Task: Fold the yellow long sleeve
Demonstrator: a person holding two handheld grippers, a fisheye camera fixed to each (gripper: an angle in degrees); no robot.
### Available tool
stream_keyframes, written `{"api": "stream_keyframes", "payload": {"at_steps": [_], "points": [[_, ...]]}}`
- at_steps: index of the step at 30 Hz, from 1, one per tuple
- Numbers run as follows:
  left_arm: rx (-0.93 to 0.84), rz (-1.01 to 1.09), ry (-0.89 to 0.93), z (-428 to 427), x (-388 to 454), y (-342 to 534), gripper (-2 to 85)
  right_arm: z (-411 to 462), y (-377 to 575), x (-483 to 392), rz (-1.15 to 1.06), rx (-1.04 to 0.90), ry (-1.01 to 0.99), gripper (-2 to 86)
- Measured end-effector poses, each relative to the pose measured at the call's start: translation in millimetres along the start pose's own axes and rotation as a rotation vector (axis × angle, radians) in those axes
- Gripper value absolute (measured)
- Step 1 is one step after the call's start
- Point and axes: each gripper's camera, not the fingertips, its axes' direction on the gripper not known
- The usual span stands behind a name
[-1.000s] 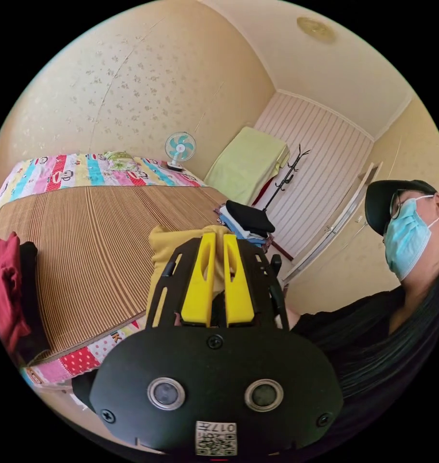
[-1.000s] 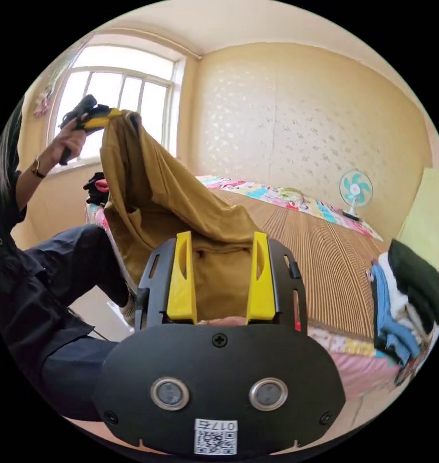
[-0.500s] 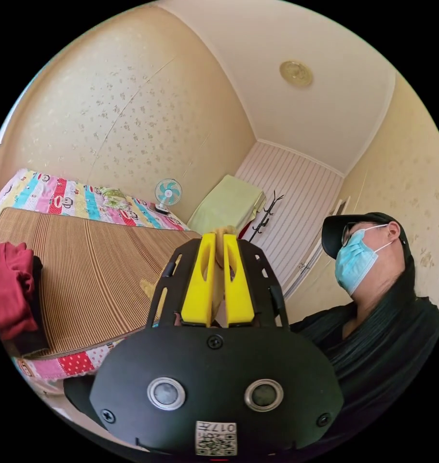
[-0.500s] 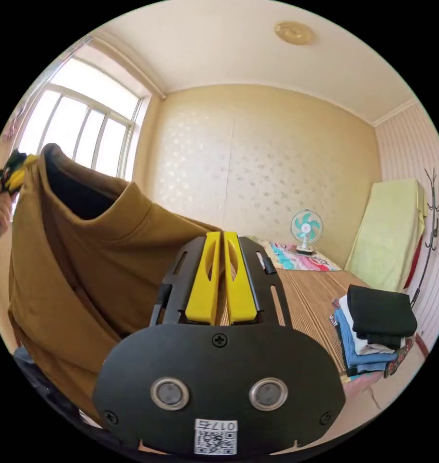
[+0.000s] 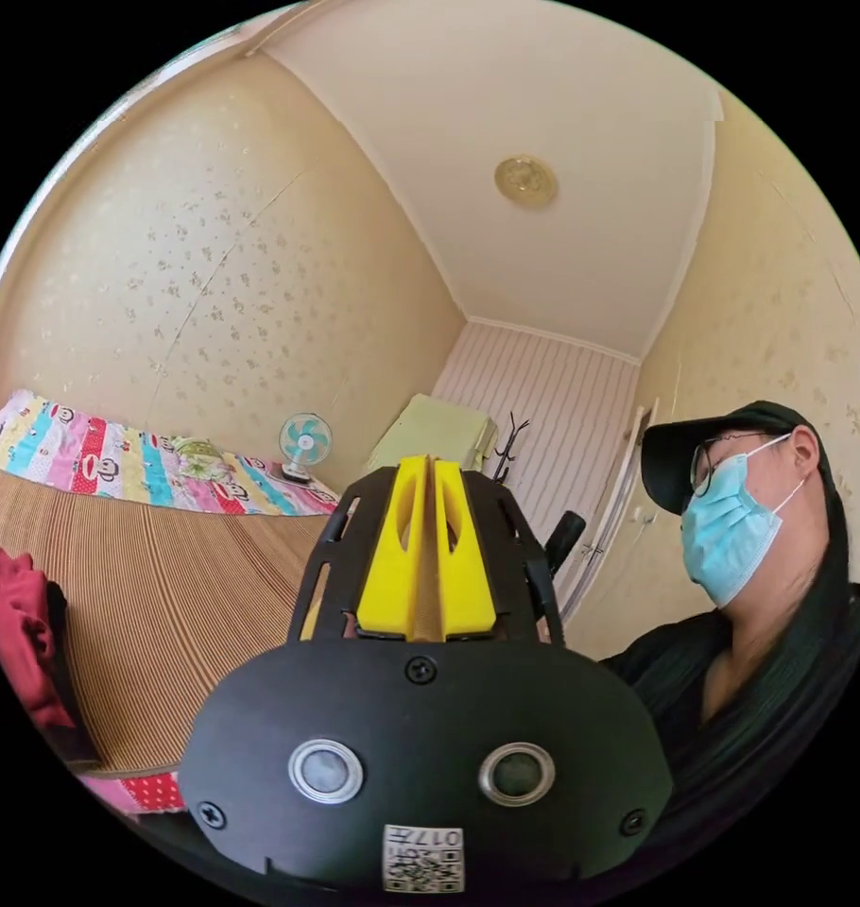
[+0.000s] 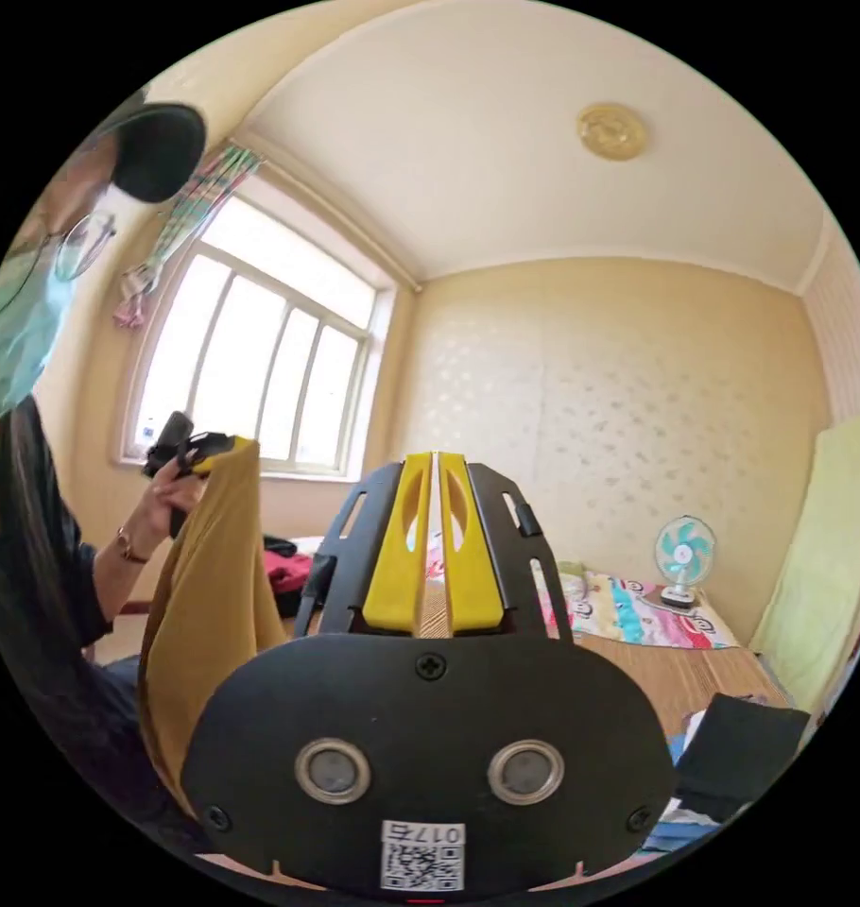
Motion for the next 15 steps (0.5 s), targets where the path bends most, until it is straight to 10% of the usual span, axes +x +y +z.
{"api": "stream_keyframes", "payload": {"at_steps": [7, 15], "points": [[-0.006, 0.074, -0.159, 31.6, 40.1, -6.9, -0.8, -21.1, 174.2, -76.9, 0.355, 0.157, -0.414, 12.9], [0.089, 0.000, -0.032, 17.6, 56.5, -19.4, -0.8, 14.3, 214.9, -159.1, 0.346, -0.090, -0.216, 14.7]]}}
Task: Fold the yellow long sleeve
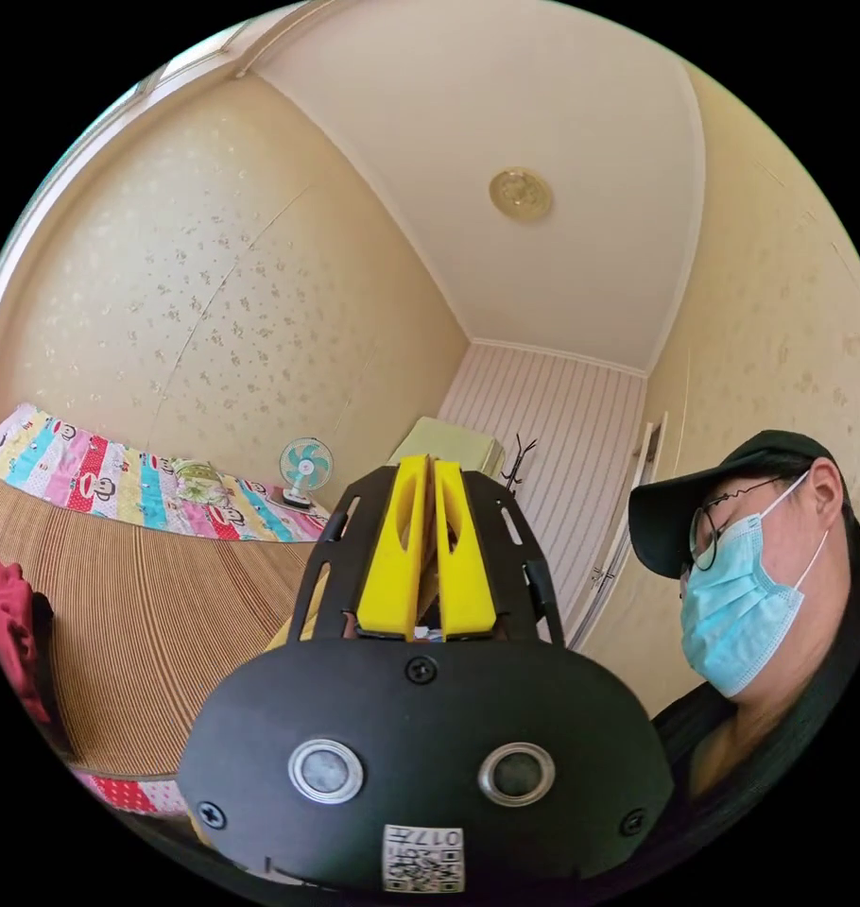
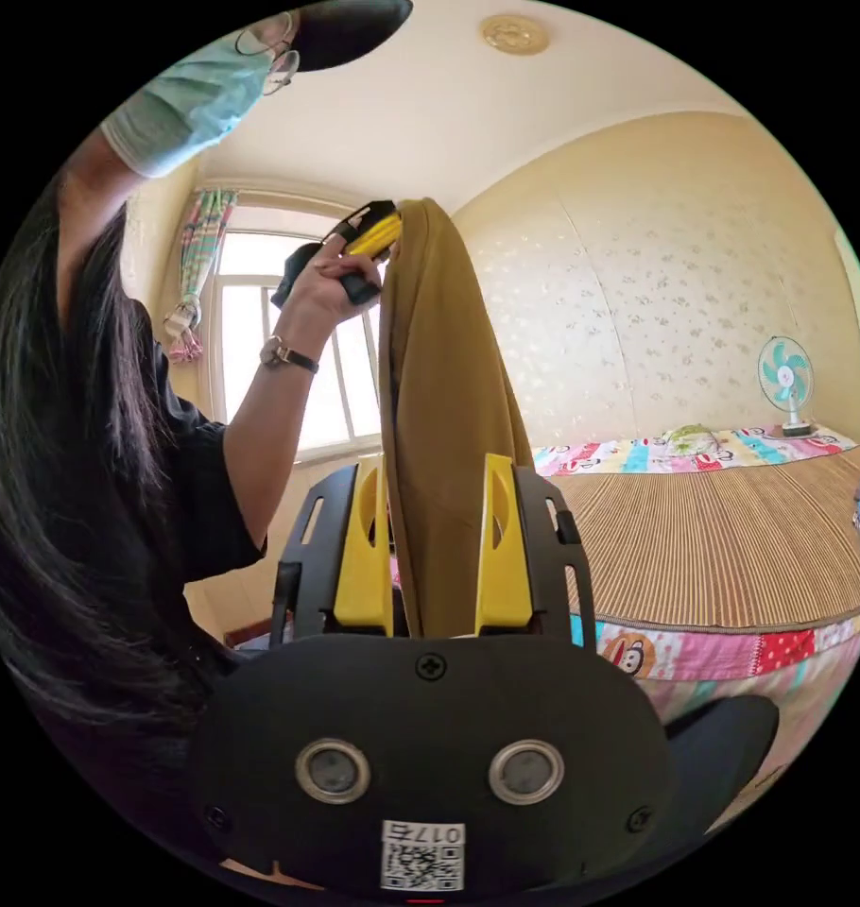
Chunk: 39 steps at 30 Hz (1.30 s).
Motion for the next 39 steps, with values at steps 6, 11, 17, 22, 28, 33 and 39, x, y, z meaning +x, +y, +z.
{"api": "stream_keyframes", "payload": {"at_steps": [6, 11, 17, 22, 28, 33, 39], "points": [[0.040, 0.062, 0.026, -19.5, 22.4, -14.0, -0.8, 27.3, 1.0, 6.5, 0.024, -0.082, -0.106, 15.1], [0.022, 0.035, 0.124, -27.3, 22.6, -20.0, -0.8, 10.1, 13.0, 44.9, 0.269, 0.100, -0.257, 15.6], [-0.065, 0.014, 0.222, -16.5, 19.0, -26.3, -0.9, 12.9, 24.1, 72.5, 0.418, 0.036, -0.416, 17.5], [-0.062, -0.039, 0.267, -5.3, 11.3, -19.3, -0.8, 22.6, 29.7, 29.0, 0.211, -0.027, -0.222, 18.3], [-0.031, -0.040, 0.230, -10.4, 1.5, -20.9, -0.9, -2.6, 39.0, 35.4, 0.171, -0.029, -0.019, 4.3], [0.107, -0.090, 0.187, -38.8, -18.8, -22.6, -0.9, -71.4, -8.4, 47.5, 0.132, 0.017, 0.321, 2.5], [0.238, -0.222, 0.008, -40.0, -52.9, -19.0, -0.8, -119.1, -91.5, 39.6, 0.017, 0.286, 0.690, 2.2]]}}
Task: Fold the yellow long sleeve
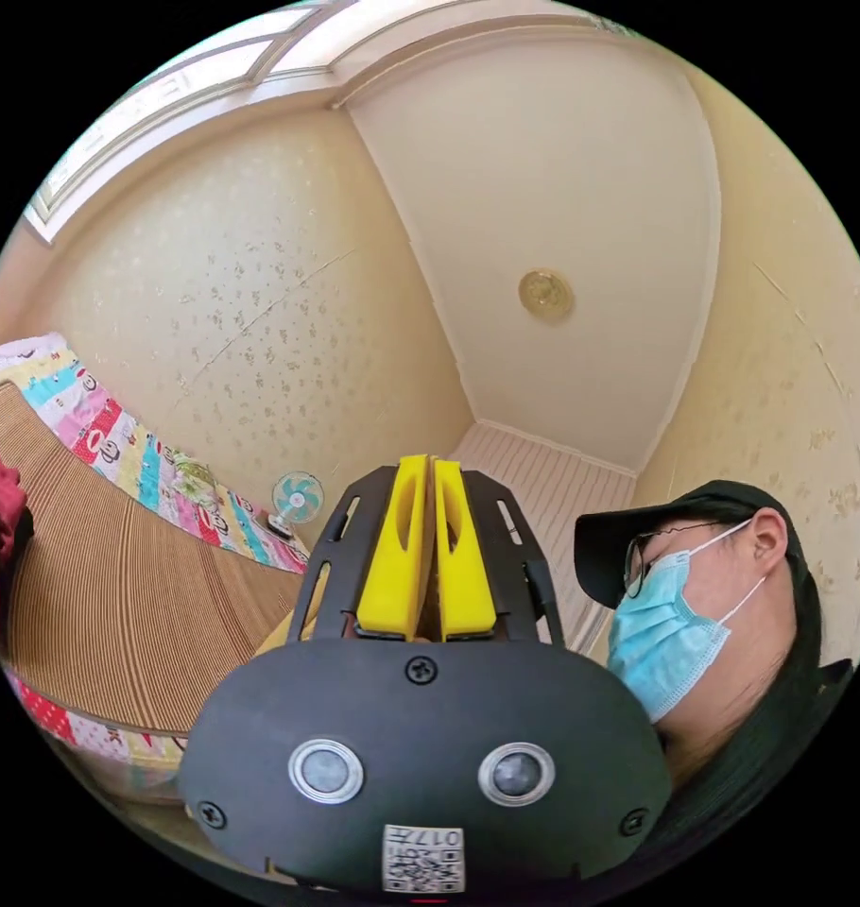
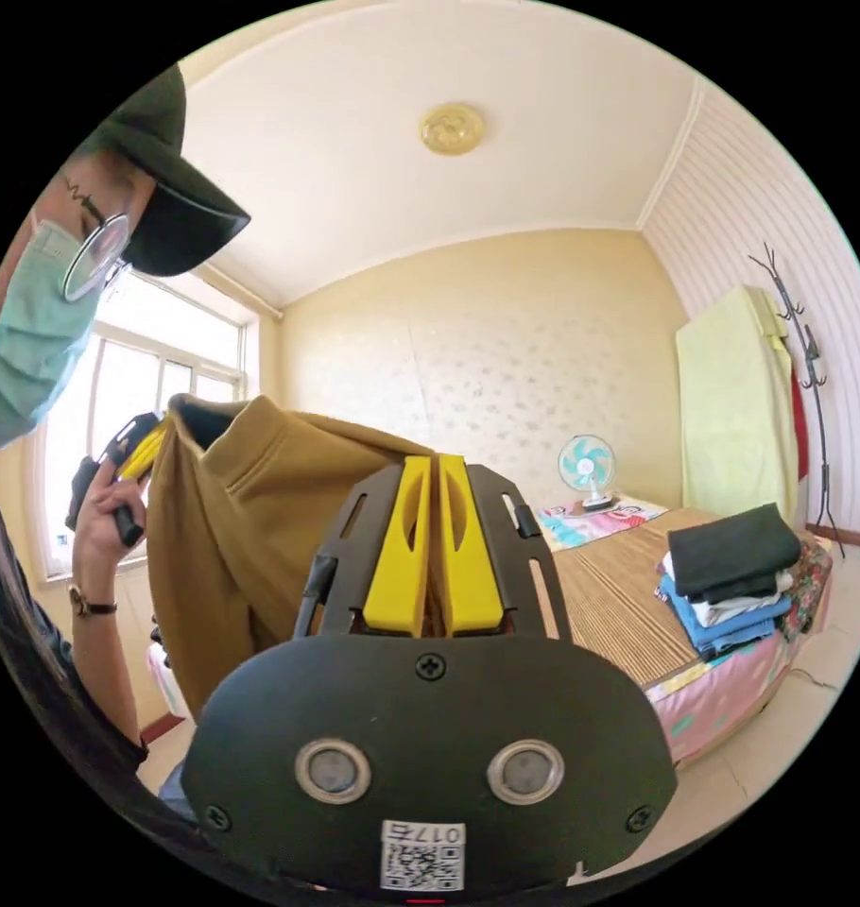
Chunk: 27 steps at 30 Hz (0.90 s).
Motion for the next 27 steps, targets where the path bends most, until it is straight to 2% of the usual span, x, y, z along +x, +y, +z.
{"api": "stream_keyframes", "payload": {"at_steps": [3, 5, 6, 7, 8, 9, 10, 11, 12, 14, 16, 21, 23, 25, 26, 27], "points": [[0.040, -0.011, -0.164, 40.9, -29.0, -8.9, -0.7, 66.0, -30.0, -10.6, -0.114, 0.018, 0.085, 2.4], [0.032, 0.143, -0.363, 109.3, -57.1, -36.4, -0.4, 143.0, -48.4, 0.4, -0.149, -0.050, 0.085, 2.7], [0.012, 0.199, -0.413, 132.7, -65.5, -44.6, -0.2, 212.3, -60.8, 12.6, -0.164, -0.153, 0.101, 3.0], [-0.069, 0.341, -0.553, 190.5, -87.5, -60.6, 0.2, 294.6, -67.4, 29.5, -0.172, -0.302, 0.128, 3.5], [-0.171, 0.431, -0.743, 247.6, -121.4, -71.4, 0.6, 334.5, -66.4, 40.5, -0.156, -0.384, 0.136, 3.8], [-0.221, 0.428, -0.842, 270.3, -142.8, -75.2, 0.9, 406.0, -53.8, 63.7, -0.119, -0.546, 0.129, 4.5], [-0.343, 0.379, -0.948, 302.1, -187.7, -78.5, 1.7, 457.9, -27.3, 82.0, -0.106, -0.704, 0.123, 5.5], [-0.485, 0.278, -0.932, 317.8, -232.4, -74.5, 3.8, 475.0, -11.0, 89.3, -0.092, -0.774, 0.129, 6.3], [-0.538, 0.227, -0.901, 320.2, -251.8, -69.2, 5.5, 494.2, 23.7, 97.1, -0.078, -0.874, 0.140, 7.9], [-0.678, 0.109, -0.769, 312.5, -310.4, -27.6, 10.0, 496.6, 81.8, 94.9, -0.116, -0.948, 0.101, 8.8], [-0.755, 0.054, -0.744, 299.2, -346.9, 21.0, 10.4, 471.0, 172.2, 89.1, -0.186, -0.977, 0.006, 8.7], [-1.042, -0.028, -0.838, 269.3, -416.5, 161.0, 10.8, 398.6, 349.7, 104.0, -0.218, -1.078, 0.022, 7.5], [-1.178, 0.046, -0.940, 255.4, -432.6, 208.2, 8.8, 371.3, 397.2, 111.3, -0.183, -1.133, 0.011, 7.4], [-1.136, 0.220, -0.997, 242.4, -426.0, 215.2, 2.5, 336.9, 441.8, 112.6, -0.160, -1.181, 0.014, 7.0], [-1.115, 0.340, -1.256, 238.8, -427.7, 212.3, 1.1, 327.8, 448.5, 111.4, -0.152, -1.160, 0.024, 6.9], [-1.122, 0.389, -1.378, 238.6, -432.8, 210.6, 0.4, 305.0, 456.5, 106.4, -0.134, -1.076, 0.050, 6.5]]}}
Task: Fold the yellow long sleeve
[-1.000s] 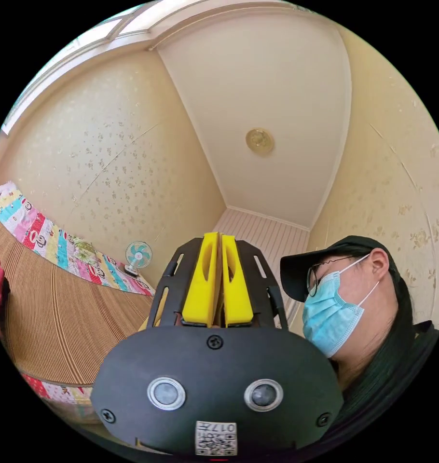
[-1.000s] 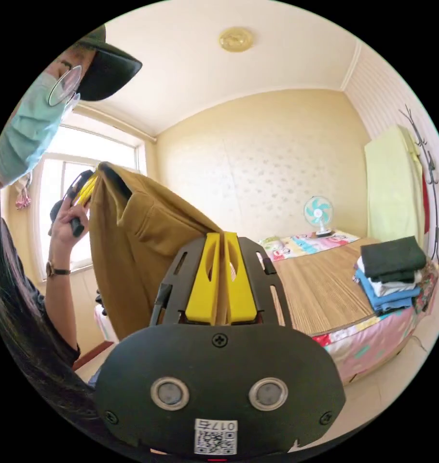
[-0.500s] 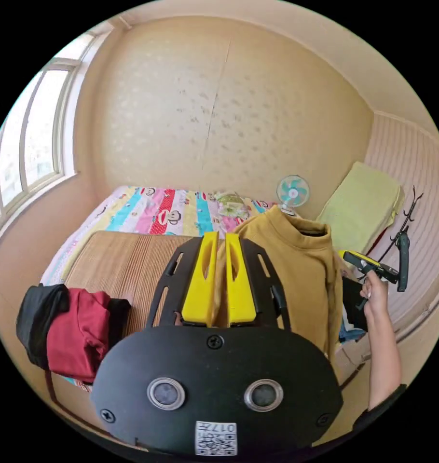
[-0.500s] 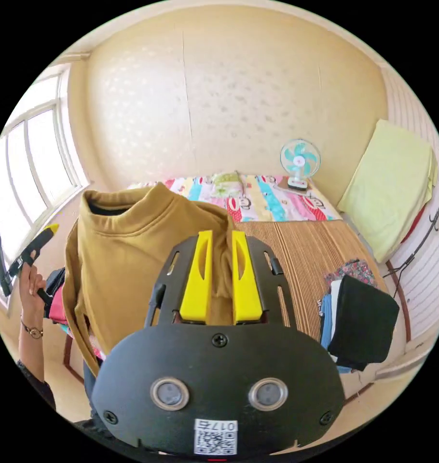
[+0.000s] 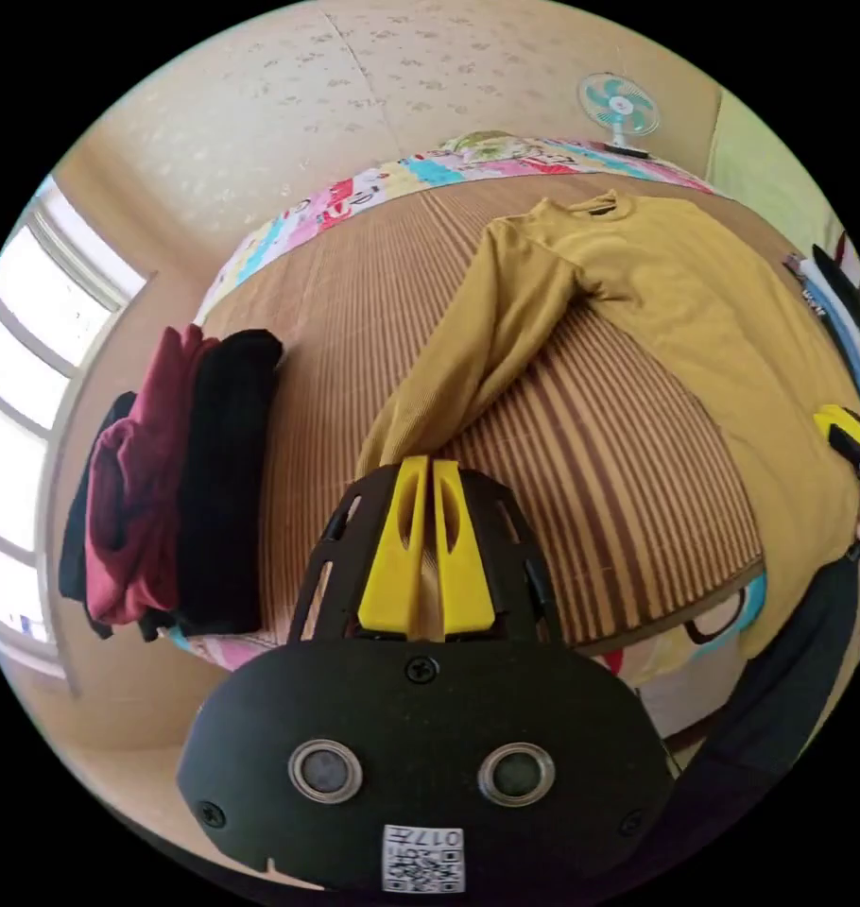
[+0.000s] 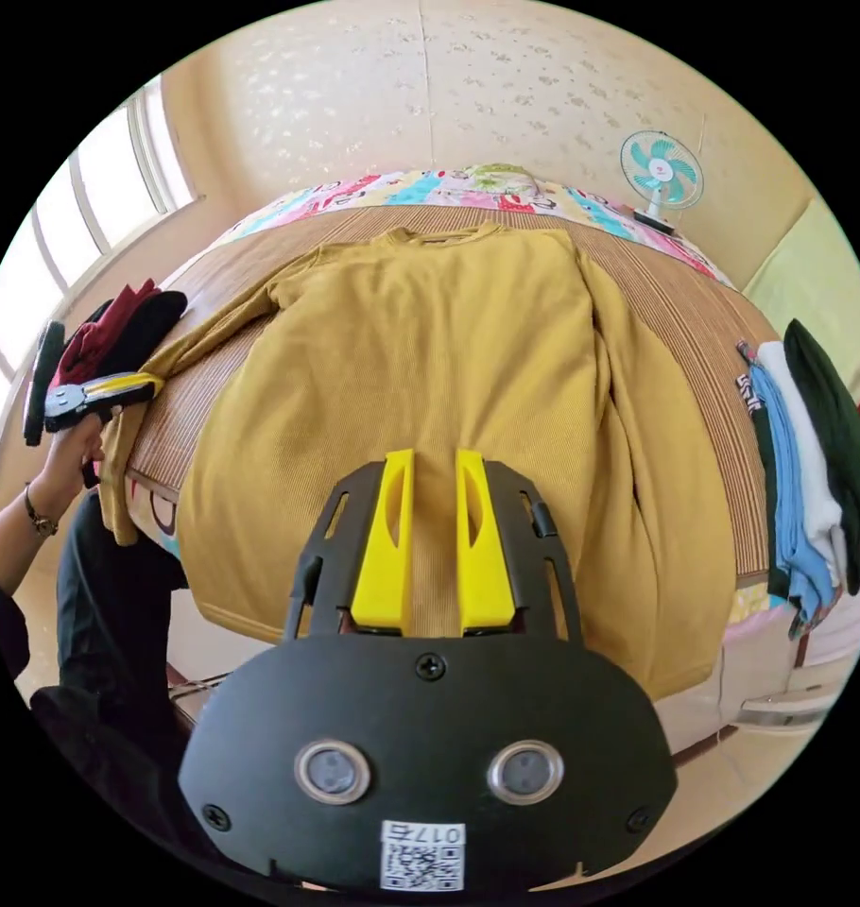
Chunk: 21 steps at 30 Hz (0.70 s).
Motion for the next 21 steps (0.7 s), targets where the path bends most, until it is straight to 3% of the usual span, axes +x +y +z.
{"api": "stream_keyframes", "payload": {"at_steps": [1, 3, 5, 8, 11, 14, 16, 17, 18, 21], "points": [[-0.046, -0.016, -0.131, 12.7, -11.2, -5.7, 0.3, -0.5, 19.3, -7.5, 0.042, 0.042, -0.005, 5.8], [-0.118, -0.125, -0.101, 34.5, -50.1, -10.1, 0.8, 0.0, 39.5, -21.5, 0.101, 0.067, -0.080, 4.7], [-0.168, -0.426, 0.082, 40.3, -113.0, -0.9, 3.2, 1.6, 48.5, -45.1, 0.049, 0.033, -0.220, 4.1], [-0.036, -0.595, 0.434, 21.6, -137.6, 34.2, 8.4, -10.7, 60.0, -71.6, -0.053, -0.034, -0.238, 3.6], [0.108, -0.465, 0.668, -7.8, -100.4, 61.0, 9.3, -42.2, 83.5, -46.5, 0.060, 0.076, -0.275, 3.8], [0.174, -0.211, 0.861, -30.0, -33.1, 72.2, 10.0, -61.8, 105.9, -6.0, 0.171, 0.198, -0.132, 5.2], [0.150, -0.020, 0.879, -34.3, 14.2, 74.1, 10.5, -53.7, 108.1, 19.8, 0.193, 0.092, -0.014, 7.2], [0.060, 0.009, 0.794, -28.8, 40.0, 77.2, 11.2, -51.3, 107.8, 25.3, 0.197, 0.056, 0.006, 7.7], [0.014, -0.007, 0.740, -25.2, 48.7, 80.1, 11.5, -49.8, 108.9, 34.6, 0.200, 0.007, 0.036, 8.4], [0.100, -0.153, 0.581, -41.7, 52.2, 117.2, 12.6, -66.6, 120.8, 53.2, 0.201, 0.066, 0.096, 9.6]]}}
